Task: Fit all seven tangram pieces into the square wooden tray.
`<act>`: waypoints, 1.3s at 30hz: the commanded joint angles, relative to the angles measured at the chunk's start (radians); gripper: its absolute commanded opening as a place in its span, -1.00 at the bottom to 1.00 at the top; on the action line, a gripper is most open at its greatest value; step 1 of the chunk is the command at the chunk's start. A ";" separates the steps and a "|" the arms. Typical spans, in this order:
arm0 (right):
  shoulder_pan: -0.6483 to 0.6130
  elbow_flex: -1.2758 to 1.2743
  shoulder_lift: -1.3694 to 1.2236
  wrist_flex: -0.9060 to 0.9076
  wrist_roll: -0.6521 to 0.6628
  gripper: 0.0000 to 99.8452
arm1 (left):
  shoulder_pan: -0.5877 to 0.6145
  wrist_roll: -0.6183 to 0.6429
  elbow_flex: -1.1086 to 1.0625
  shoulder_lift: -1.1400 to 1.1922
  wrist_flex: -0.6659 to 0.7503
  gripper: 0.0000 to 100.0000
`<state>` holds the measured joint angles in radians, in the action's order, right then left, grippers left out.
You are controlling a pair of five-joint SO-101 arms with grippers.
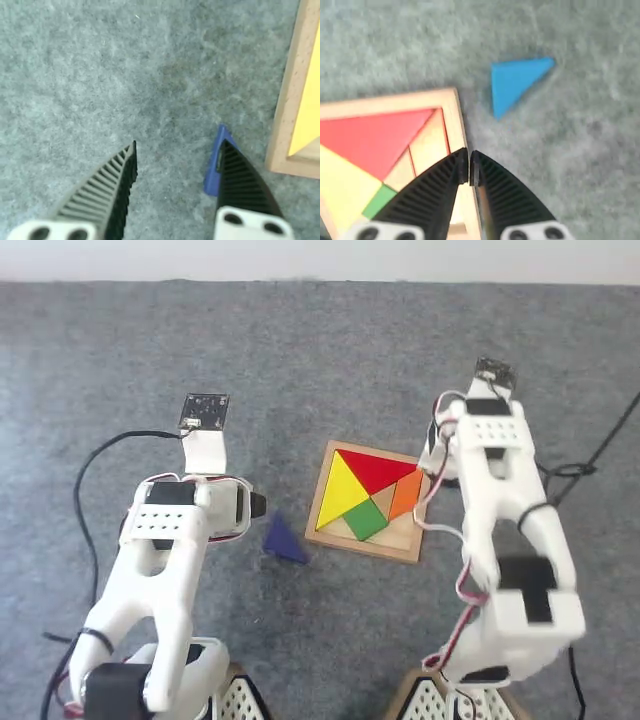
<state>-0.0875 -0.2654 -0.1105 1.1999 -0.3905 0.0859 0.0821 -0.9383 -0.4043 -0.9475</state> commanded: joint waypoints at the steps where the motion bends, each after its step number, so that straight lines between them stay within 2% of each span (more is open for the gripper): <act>1: -0.047 -0.080 0.177 -0.039 -0.006 -0.98 | 0.006 0.008 0.024 -0.029 0.020 -0.49; 3: -0.036 -0.091 0.199 -0.085 -0.003 -0.97 | 0.006 0.008 0.022 -0.029 0.020 -0.49; 5: 0.021 -0.084 0.193 -0.145 -0.003 -0.88 | 0.009 0.008 0.022 -0.029 0.020 -0.49; 8: 0.079 -0.018 0.122 -0.173 -0.023 -0.55 | 0.011 0.008 0.022 -0.029 0.020 -0.49; 10: 0.081 0.051 0.041 -0.150 -0.121 -0.36 | 0.009 0.008 0.022 -0.029 0.020 -0.49; 11: 0.076 0.087 -0.004 -0.131 -0.190 -0.34 | 0.009 0.008 0.022 -0.029 0.020 -0.49; 14: 0.061 0.198 -0.124 -0.097 -0.393 -0.43 | 0.011 0.008 0.022 -0.029 0.020 -0.49; 19: 0.018 0.370 -0.295 -0.090 -0.430 -0.49 | 0.011 0.008 0.022 -0.029 0.020 -0.49; 23: 0.021 0.460 -0.397 -0.058 -0.542 -0.49 | 0.011 0.006 0.022 -0.029 0.020 -0.49; 29: 0.054 0.580 -0.484 0.031 -0.545 -0.55 | 0.008 0.005 0.022 -0.029 0.020 -0.49; 39: 0.081 0.589 -0.504 0.024 -0.552 -0.56 | 0.011 0.005 0.022 -0.029 0.020 -0.49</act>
<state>-0.0199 0.2746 -0.6260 1.2137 -0.9306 0.0921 0.0821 -0.9383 -0.4043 -0.9475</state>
